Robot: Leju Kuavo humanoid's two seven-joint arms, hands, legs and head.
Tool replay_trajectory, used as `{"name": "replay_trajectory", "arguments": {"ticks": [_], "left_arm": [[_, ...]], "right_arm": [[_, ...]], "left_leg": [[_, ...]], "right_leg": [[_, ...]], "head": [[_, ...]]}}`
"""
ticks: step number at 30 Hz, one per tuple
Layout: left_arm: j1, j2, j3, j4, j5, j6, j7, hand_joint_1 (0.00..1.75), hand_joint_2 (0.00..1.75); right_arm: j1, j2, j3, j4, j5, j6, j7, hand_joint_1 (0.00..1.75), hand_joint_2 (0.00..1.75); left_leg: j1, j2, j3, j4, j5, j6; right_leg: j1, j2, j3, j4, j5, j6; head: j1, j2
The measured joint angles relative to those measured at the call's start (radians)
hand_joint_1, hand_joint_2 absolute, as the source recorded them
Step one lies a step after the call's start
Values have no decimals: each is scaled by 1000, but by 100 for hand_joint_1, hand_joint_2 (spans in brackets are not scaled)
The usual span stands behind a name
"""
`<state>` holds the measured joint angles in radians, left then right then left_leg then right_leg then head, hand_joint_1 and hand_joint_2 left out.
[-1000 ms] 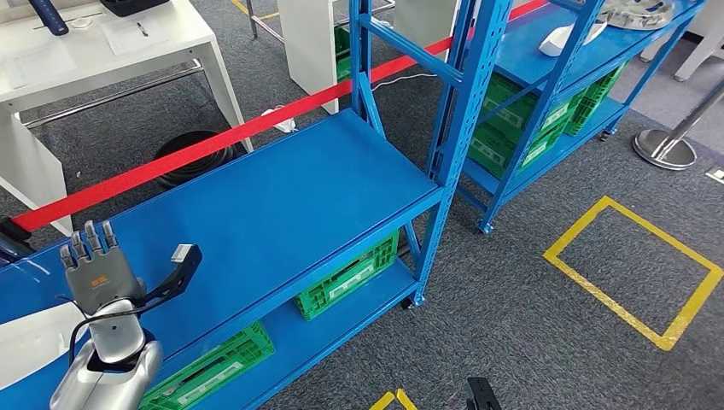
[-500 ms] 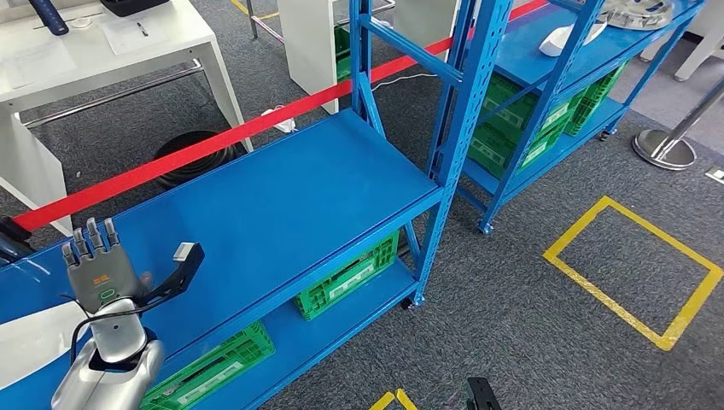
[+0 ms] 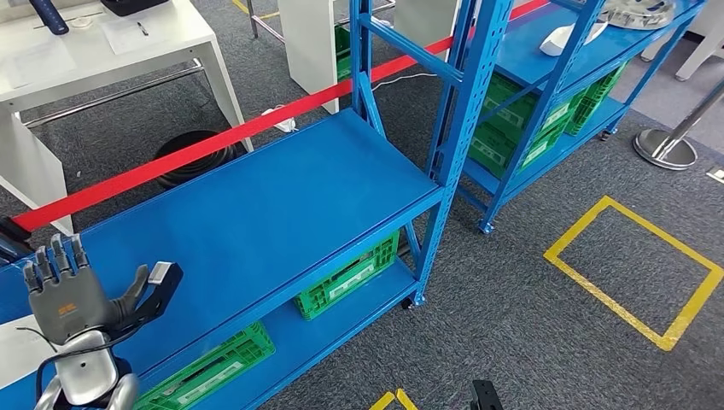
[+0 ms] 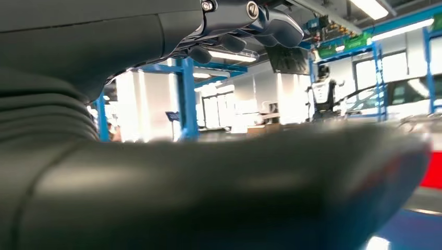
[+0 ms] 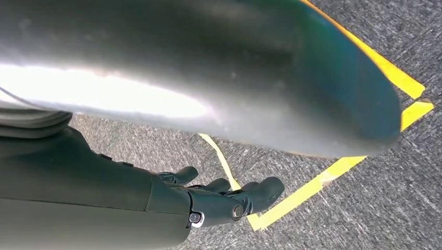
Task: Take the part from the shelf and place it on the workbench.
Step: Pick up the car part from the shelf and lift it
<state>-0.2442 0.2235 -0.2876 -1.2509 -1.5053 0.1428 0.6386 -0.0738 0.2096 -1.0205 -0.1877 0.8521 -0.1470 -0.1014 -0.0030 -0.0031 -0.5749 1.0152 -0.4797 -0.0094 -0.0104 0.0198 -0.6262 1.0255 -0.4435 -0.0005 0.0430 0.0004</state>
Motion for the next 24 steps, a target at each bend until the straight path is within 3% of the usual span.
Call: {"name": "replay_trajectory", "arguments": {"ticks": [7, 14, 19, 24], "left_arm": [[66, 59, 63, -106, 0, -106, 0, 0, 0], [150, 96, 142, -192, 0, -126, 0, 0, 0], [180, 78, 144, -207, 0, -121, 0, 0, 0], [189, 7, 134, -186, 0, -111, -6, 0, 0]], "right_arm": [[0, 2, -4, 0, -2, -1, -3, 0, 0], [-1, 6, -18, 0, -1, -1, 0, 0, 0], [-1, 9, -18, 0, 7, -1, -5, 0, 0], [-2, 9, -19, 0, 17, 2, -8, 0, 0]], "left_leg": [[0, 0, 0, 0, 0, 0], [0, -1, 0, 0, 0, 0], [0, -1, 0, 0, 0, 0], [-1, -1, 0, 0, -1, 1]], "right_leg": [[0, 0, 0, 0, 0, 0], [0, -1, 0, 0, -1, -1], [0, -1, 0, 0, -2, 0], [-1, -1, 1, 0, -1, 0]], "head": [[0, 0], [0, 0], [0, 0], [0, 0]]}}
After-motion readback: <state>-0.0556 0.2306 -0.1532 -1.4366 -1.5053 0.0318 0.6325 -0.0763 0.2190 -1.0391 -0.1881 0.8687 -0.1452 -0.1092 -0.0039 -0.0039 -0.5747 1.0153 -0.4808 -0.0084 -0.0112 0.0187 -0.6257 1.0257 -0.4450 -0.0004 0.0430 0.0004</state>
